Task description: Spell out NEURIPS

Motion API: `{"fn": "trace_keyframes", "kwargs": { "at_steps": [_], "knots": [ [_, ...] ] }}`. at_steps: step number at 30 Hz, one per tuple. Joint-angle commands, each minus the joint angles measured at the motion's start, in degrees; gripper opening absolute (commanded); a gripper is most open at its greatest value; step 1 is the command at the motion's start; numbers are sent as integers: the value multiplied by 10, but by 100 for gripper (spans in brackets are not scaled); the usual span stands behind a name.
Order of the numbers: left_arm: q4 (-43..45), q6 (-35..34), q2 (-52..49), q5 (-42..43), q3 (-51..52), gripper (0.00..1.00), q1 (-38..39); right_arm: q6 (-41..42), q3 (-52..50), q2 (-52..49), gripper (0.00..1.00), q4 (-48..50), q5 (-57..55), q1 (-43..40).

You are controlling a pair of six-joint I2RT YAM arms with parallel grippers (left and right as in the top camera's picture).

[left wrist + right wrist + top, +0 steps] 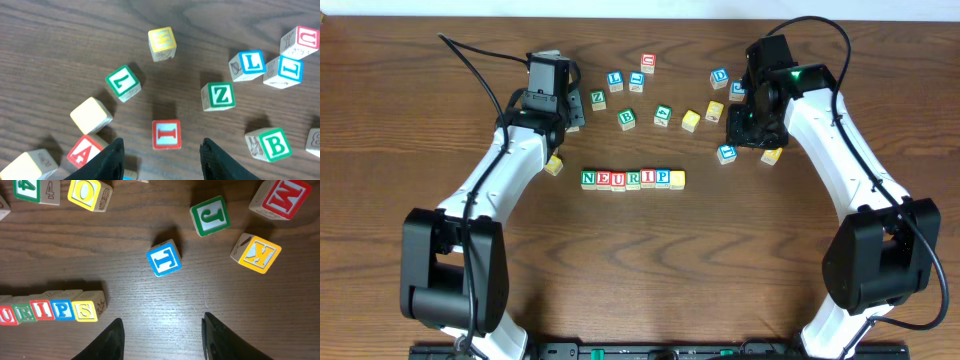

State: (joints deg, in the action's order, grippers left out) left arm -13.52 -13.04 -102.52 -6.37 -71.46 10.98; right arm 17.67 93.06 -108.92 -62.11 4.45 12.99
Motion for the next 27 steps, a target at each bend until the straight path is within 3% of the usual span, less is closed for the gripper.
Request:
{"fn": "trace_keyframes", "kwargs": {
  "at_steps": [1, 27],
  "knots": [
    [-15, 8, 24, -3, -8, 48, 0, -6, 9, 10, 46, -1, -5, -2],
    [-194, -21, 190, 1, -8, 48, -12, -6, 9, 10, 44, 4, -5, -2]
  ]
}}
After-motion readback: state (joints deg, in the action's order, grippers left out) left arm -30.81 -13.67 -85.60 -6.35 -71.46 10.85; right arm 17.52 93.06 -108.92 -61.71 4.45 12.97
